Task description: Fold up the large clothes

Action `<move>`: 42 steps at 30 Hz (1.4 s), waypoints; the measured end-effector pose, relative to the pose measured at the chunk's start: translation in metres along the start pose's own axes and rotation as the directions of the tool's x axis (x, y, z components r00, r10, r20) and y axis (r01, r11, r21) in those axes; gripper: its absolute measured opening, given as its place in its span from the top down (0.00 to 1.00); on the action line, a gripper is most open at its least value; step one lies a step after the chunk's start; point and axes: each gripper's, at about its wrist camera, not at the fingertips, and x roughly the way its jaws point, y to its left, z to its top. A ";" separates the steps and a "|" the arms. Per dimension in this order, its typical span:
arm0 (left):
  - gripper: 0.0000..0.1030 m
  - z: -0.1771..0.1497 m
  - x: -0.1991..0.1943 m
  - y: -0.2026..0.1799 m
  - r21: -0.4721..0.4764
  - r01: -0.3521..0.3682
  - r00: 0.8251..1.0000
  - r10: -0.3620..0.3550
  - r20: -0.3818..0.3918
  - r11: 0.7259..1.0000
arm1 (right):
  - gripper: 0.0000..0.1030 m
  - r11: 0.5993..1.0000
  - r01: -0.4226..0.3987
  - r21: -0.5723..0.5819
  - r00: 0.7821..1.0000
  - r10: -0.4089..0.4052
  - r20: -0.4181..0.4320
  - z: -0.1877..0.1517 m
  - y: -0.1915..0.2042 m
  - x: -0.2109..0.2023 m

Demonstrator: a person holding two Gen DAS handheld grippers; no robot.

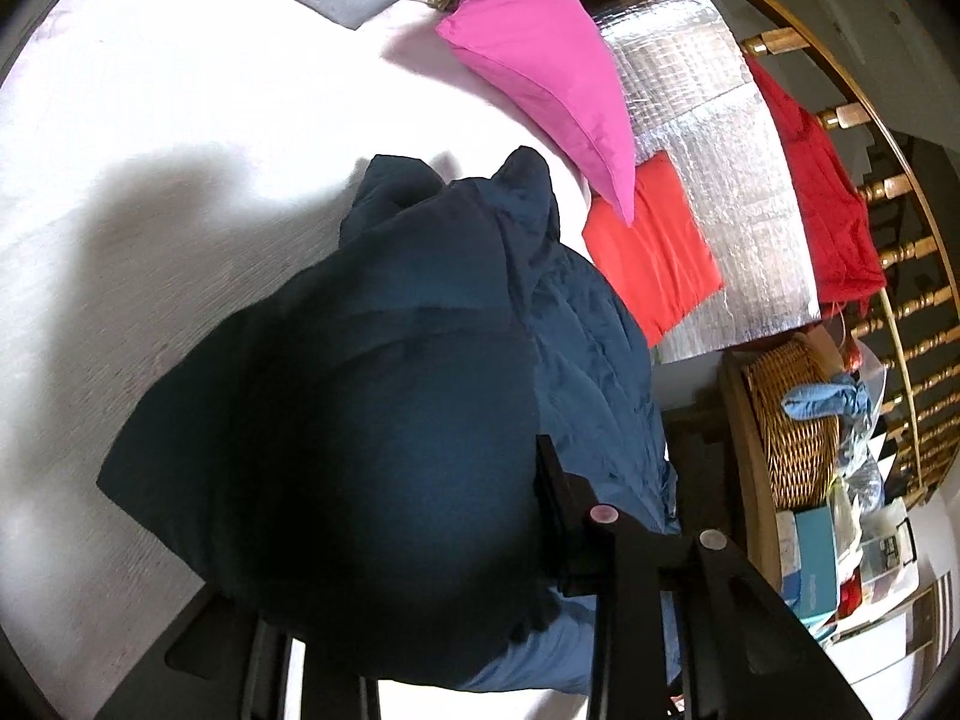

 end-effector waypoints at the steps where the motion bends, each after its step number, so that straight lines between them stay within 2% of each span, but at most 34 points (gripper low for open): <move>1: 0.69 -0.002 -0.002 0.001 0.004 -0.001 1.000 0.001 -0.005 1.000 | 0.63 1.000 0.002 -0.012 1.000 -0.002 -0.002 -0.001 0.001 -0.003; 13: 0.69 -0.014 -0.026 0.012 0.039 -0.023 0.999 0.024 -0.034 0.999 | 0.63 0.994 0.023 -0.108 1.000 -0.023 -0.005 -0.030 -0.010 -0.035; 19: 0.69 -0.014 -0.018 0.012 0.062 -0.055 0.997 0.058 -0.054 0.997 | 0.63 0.992 0.044 -0.118 0.999 -0.046 -0.013 -0.040 -0.019 -0.034; 24: 0.61 -0.008 -0.008 0.017 0.018 -0.065 0.992 0.066 -0.103 0.998 | 0.63 0.991 0.054 -0.124 0.998 -0.057 -0.025 -0.041 -0.022 -0.028; 28: 0.45 -0.003 -0.005 0.028 -0.051 -0.065 0.987 0.056 -0.154 0.997 | 0.58 0.998 0.018 -0.062 0.997 -0.022 -0.069 -0.036 -0.033 -0.026; 33: 0.42 0.002 -0.017 0.043 -0.113 -0.030 0.978 0.006 -0.209 0.993 | 0.51 0.997 -0.052 0.059 0.986 0.060 -0.158 -0.033 -0.054 -0.029; 34: 0.40 0.003 -0.022 0.045 -0.112 -0.029 0.979 0.006 -0.205 0.993 | 0.42 0.997 -0.042 0.069 0.989 0.051 -0.141 -0.034 -0.058 -0.036; 35: 0.39 0.005 -0.026 0.046 -0.112 -0.025 0.979 0.001 -0.202 0.993 | 0.39 0.995 -0.053 0.088 0.991 0.063 -0.122 -0.032 -0.064 -0.044; 38: 0.36 0.010 -0.036 0.052 -0.131 0.004 0.981 -0.030 -0.193 0.991 | 0.33 0.982 -0.083 0.169 0.989 0.102 -0.107 -0.028 -0.080 -0.056; 41: 0.35 0.011 -0.032 0.056 -0.135 -0.011 0.980 -0.016 -0.196 0.991 | 0.29 0.972 -0.074 0.223 0.995 0.086 -0.047 -0.021 -0.097 -0.064; 42: 0.35 0.011 -0.031 0.058 -0.132 -0.016 0.981 -0.010 -0.192 0.991 | 0.29 0.961 -0.096 0.258 0.993 0.109 -0.038 -0.020 -0.104 -0.062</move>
